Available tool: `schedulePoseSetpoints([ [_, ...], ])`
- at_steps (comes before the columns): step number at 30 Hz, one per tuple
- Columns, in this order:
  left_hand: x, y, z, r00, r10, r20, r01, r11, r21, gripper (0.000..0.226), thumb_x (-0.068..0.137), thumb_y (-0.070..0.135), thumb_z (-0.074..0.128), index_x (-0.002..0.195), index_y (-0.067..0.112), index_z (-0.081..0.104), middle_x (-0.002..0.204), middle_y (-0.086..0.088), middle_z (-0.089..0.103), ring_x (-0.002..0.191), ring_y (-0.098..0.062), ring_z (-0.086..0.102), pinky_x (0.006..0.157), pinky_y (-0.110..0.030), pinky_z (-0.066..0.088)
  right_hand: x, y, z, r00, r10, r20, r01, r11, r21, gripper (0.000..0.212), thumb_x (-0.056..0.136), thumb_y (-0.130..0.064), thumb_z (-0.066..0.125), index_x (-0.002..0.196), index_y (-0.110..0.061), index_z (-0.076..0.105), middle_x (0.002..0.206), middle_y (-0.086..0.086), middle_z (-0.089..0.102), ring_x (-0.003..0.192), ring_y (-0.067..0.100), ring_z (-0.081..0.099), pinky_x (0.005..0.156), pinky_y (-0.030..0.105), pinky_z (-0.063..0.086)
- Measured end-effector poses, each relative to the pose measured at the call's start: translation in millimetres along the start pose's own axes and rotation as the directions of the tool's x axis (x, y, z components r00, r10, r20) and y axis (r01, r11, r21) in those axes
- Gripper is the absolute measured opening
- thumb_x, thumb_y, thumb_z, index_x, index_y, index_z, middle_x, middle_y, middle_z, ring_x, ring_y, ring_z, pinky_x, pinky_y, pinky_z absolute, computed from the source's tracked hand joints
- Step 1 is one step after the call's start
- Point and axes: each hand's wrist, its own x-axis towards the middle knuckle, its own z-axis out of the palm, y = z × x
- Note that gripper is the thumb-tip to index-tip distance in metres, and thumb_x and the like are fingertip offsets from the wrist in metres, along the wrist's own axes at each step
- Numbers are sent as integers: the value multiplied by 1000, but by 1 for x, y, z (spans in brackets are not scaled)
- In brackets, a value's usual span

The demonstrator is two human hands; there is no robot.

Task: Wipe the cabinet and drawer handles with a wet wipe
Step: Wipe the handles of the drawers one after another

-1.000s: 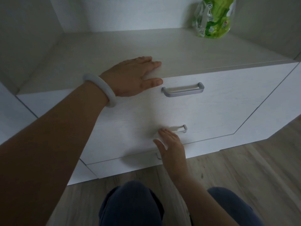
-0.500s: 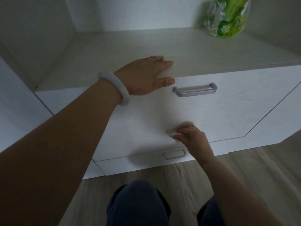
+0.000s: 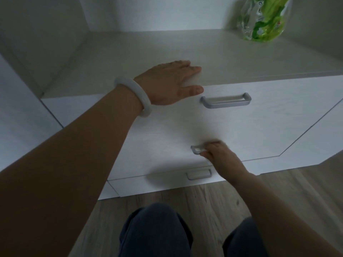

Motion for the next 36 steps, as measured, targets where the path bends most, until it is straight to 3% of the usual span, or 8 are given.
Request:
schedulePoseSetpoints([
  [3, 0, 0, 0, 1000, 5, -3, -5, 1000, 10, 70, 92, 63, 32, 152, 32, 15, 161, 4, 9, 148, -11, 7, 117, -30, 7, -2, -6, 8, 1000, 11, -11, -12, 1000, -8, 33, 99, -37, 43, 116, -15, 59, 120, 2, 59, 119, 20, 41, 84, 43, 49],
  [9, 0, -1, 1, 1000, 6, -3, -6, 1000, 7, 70, 91, 64, 32, 152, 33, 16, 161, 4, 10, 148, -11, 8, 119, -31, 8, 2, -20, 10, 994, -108, 35, 107, 994, 22, 34, 99, -31, 47, 124, -11, 56, 128, 6, 56, 121, 23, 40, 95, 35, 40],
  [13, -2, -1, 0, 1000, 3, 3, -3, 1000, 6, 69, 91, 63, 33, 152, 33, 16, 161, 4, 10, 148, -11, 8, 119, -30, 7, 11, -31, 16, 998, -55, 28, 55, 998, 2, 32, 100, -31, 44, 118, -7, 58, 120, 9, 60, 118, 22, 45, 89, 34, 41],
  [19, -2, -1, 0, 1000, -1, 5, 1, 1000, 6, 69, 92, 62, 33, 152, 33, 15, 161, 4, 10, 148, -11, 8, 118, -29, 6, 0, 12, -14, 991, -96, 89, 109, 981, -158, 34, 99, -38, 43, 128, -22, 52, 126, -1, 56, 115, 17, 52, 79, 31, 42],
  [22, 0, -1, 0, 1000, -2, 5, 2, 1000, 3, 69, 92, 62, 33, 152, 33, 15, 161, 3, 10, 148, -12, 8, 118, -29, 6, 8, -5, -6, 992, -37, 124, 54, 989, -138, 34, 98, -36, 48, 126, -20, 55, 125, 3, 58, 116, 22, 49, 91, 35, 40],
  [27, -1, -2, 0, 1000, 2, 7, -2, 1000, -2, 69, 92, 62, 33, 152, 33, 15, 161, 4, 9, 148, -11, 7, 118, -29, 6, 12, -43, 17, 999, 4, 44, -1, 997, -74, 31, 99, -30, 47, 119, -9, 56, 120, 9, 60, 119, 23, 48, 88, 36, 43],
  [33, -1, 0, 1, 1000, 8, -6, -8, 1000, 0, 68, 93, 60, 34, 152, 32, 16, 161, 3, 10, 148, -11, 8, 117, -28, 6, -5, 14, -13, 998, -66, 19, 68, 991, -118, 29, 98, -26, 48, 126, -19, 54, 126, 0, 54, 114, 19, 52, 80, 33, 45],
  [36, 0, -1, 1, 1000, 3, -4, -3, 1000, -4, 69, 92, 62, 33, 152, 32, 16, 161, 3, 10, 148, -11, 8, 118, -29, 6, 2, -17, 13, 997, -71, -3, 71, 995, -63, 26, 98, -17, 50, 121, -9, 56, 121, 10, 55, 117, 27, 45, 92, 34, 40],
])
